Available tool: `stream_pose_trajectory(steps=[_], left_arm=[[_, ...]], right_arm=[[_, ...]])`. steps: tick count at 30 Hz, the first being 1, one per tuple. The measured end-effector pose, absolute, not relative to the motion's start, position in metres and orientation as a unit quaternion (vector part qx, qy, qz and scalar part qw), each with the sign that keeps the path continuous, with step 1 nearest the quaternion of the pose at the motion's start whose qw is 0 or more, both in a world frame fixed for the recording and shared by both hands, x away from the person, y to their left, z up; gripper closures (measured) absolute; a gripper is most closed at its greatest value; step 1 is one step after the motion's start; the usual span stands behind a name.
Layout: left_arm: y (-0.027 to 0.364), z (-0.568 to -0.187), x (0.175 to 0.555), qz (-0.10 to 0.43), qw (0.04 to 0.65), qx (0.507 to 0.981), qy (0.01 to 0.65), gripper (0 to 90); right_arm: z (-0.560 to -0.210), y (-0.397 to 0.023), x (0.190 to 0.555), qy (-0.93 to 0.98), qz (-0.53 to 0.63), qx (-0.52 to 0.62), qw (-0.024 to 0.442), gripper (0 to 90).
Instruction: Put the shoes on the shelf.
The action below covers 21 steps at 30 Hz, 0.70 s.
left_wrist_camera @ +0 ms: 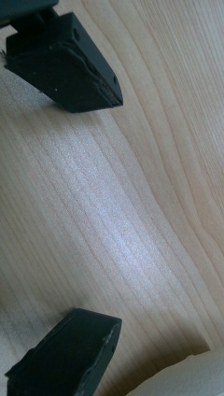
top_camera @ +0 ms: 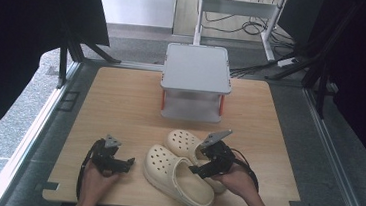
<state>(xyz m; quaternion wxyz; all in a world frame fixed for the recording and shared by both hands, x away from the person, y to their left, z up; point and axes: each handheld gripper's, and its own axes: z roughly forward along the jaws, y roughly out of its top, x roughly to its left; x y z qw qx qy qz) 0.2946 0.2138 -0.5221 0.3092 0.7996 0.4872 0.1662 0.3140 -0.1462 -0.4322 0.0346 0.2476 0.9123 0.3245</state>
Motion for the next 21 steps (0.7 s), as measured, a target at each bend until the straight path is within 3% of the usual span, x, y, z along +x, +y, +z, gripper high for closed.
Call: stream_pose_trajectory(steps=[10,21], left_arm=[[0.214,-0.522,0.295,0.166,0.309,0.8,0.487,0.0],[0.214,-0.522,0.295,0.166,0.31,0.799,0.488,0.0]], right_arm=[[-0.455,-0.121,0.32,0.918,0.305,0.249,0.036,30.0],[-0.456,-0.1,0.323,0.929,0.273,0.245,0.055,51.5]])
